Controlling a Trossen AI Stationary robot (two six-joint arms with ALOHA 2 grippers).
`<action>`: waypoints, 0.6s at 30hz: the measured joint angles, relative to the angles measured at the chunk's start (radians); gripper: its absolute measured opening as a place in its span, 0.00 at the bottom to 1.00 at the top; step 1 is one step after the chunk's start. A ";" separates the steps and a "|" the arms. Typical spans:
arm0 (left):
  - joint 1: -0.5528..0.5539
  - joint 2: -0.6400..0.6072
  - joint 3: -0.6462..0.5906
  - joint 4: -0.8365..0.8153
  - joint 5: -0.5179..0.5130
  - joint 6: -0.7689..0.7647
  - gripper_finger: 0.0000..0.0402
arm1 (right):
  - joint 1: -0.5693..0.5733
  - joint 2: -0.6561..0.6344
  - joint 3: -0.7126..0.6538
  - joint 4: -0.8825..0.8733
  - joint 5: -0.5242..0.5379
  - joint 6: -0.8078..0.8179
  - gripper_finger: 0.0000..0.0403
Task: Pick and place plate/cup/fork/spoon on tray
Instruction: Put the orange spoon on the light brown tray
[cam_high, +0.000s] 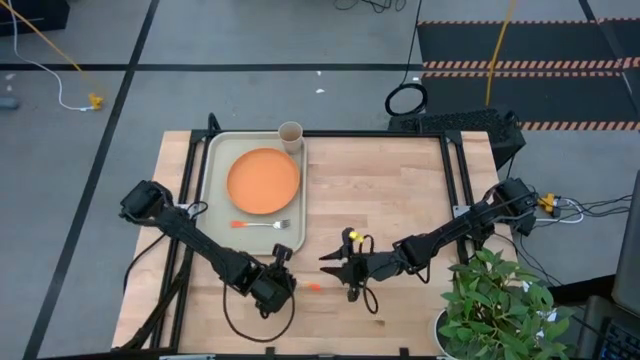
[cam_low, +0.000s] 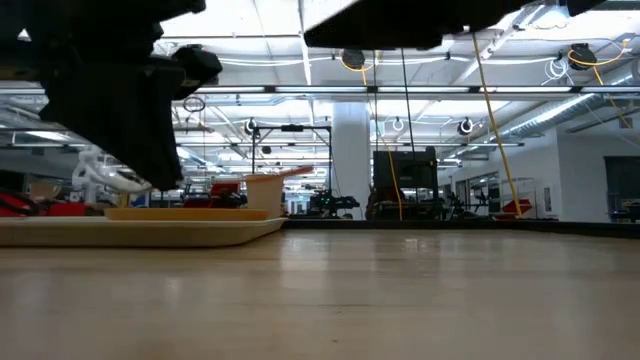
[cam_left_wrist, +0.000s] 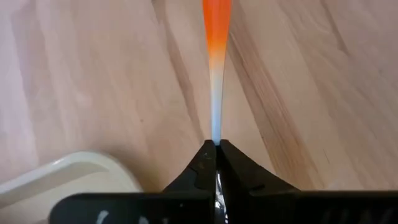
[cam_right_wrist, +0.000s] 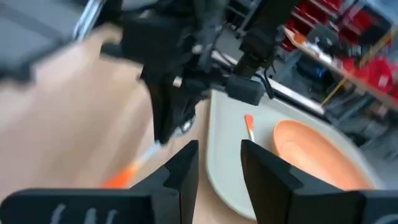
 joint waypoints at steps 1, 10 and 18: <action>0.007 -0.004 0.000 0.001 -0.006 0.001 0.02 | -0.003 0.000 0.000 0.011 0.000 0.057 0.28; 0.070 -0.022 0.002 0.007 -0.023 0.062 0.01 | -0.013 0.000 0.003 -0.047 -0.090 0.258 0.28; 0.113 -0.024 0.002 0.016 -0.044 0.073 0.02 | -0.014 0.007 0.003 -0.105 -0.019 0.367 0.33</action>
